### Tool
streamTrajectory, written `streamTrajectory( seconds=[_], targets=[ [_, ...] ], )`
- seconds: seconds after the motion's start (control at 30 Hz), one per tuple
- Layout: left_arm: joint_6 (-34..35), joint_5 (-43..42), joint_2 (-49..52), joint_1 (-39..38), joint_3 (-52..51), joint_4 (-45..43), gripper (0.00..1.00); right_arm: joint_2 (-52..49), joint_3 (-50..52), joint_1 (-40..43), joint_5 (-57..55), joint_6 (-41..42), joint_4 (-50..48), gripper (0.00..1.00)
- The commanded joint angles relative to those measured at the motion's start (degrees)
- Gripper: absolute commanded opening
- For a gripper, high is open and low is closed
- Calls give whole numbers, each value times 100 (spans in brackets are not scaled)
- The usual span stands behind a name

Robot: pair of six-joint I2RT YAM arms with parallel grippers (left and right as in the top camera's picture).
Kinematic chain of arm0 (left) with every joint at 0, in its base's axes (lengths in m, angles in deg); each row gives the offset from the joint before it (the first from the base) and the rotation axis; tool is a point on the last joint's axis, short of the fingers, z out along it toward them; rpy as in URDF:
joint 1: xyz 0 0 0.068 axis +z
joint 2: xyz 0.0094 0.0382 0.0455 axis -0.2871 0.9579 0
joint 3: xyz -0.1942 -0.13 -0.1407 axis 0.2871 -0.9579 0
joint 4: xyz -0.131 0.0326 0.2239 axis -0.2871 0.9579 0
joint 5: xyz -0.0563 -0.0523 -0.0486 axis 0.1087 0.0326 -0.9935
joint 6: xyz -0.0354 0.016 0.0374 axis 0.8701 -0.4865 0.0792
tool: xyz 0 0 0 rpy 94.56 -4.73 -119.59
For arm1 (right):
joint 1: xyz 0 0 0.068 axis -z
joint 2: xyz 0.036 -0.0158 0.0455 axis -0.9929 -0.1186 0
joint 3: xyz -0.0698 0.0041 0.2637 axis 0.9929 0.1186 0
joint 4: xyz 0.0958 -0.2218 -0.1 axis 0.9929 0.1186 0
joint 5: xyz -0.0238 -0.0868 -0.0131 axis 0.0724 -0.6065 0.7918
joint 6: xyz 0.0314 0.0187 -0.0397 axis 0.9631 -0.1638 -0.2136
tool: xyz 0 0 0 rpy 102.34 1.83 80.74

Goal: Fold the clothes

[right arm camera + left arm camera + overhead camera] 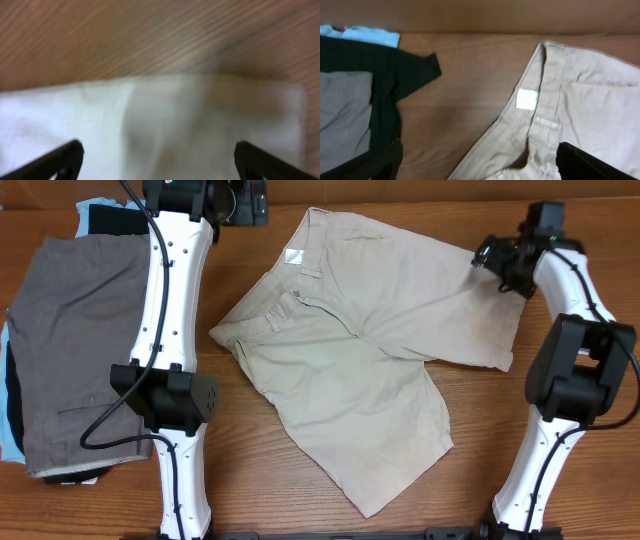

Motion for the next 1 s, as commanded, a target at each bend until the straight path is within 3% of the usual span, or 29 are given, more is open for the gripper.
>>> streamTrajectory(
  seconds=[0.0,0.23,0.4,0.77,0.97],
  targets=[
    [-227,79,-332,46,61,337,100,358,-1045,-55,570,-39,1106,100],
    [-315,85,-1167,-52,61,1394,100,1578,-1753,-245,1786,-68,3202,100],
    [-1300,-710,-1165,-208,-4,1805,100,2369,-1751,-640,1390,-216,3928,97],
    [-2763,-1921,216,-232,-214,817,100,2785,-1714,-1213,748,-210,4129,100],
    [-3209,-2072,1261,-297,-214,608,100,2785,-1711,-1215,748,-212,4074,99]
  ],
)
